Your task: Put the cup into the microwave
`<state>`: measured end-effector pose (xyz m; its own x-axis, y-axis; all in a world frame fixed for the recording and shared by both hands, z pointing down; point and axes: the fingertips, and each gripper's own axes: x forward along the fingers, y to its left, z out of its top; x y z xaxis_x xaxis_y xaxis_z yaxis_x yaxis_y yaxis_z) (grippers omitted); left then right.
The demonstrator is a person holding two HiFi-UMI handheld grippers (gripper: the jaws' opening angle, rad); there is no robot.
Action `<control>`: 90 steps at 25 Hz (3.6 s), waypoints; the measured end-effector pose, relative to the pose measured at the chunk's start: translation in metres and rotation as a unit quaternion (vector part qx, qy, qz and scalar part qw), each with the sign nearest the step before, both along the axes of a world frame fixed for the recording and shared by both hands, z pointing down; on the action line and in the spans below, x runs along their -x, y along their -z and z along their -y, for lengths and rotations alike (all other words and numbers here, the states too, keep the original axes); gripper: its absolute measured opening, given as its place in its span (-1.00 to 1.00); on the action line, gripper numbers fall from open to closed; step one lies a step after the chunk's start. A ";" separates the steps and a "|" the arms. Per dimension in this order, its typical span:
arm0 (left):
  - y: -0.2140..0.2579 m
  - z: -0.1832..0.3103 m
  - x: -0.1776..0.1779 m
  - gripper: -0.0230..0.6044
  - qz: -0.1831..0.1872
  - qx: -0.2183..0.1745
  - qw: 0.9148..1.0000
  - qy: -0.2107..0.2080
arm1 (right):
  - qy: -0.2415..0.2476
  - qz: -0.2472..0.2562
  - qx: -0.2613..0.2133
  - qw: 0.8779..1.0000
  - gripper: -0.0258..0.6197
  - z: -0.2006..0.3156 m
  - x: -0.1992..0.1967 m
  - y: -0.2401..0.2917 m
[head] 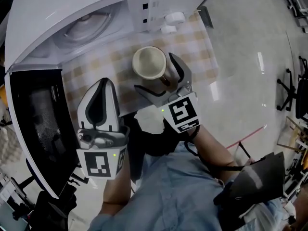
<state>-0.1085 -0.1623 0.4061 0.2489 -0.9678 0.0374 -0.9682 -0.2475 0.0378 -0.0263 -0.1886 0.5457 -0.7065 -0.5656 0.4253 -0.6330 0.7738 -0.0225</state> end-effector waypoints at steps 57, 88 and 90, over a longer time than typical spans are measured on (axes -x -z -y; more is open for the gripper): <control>0.000 -0.004 0.032 -0.91 -0.031 0.029 0.999 -0.006 | 0.034 -0.096 0.062 0.993 0.71 0.016 0.037 -0.001; 0.030 0.010 0.098 -0.91 -0.052 0.041 0.997 0.034 | 0.102 -0.104 0.048 0.988 0.71 0.044 0.167 0.035; 0.031 0.013 0.102 -0.91 -0.053 0.041 0.997 0.034 | 0.100 -0.107 0.046 0.988 0.71 0.052 0.173 0.034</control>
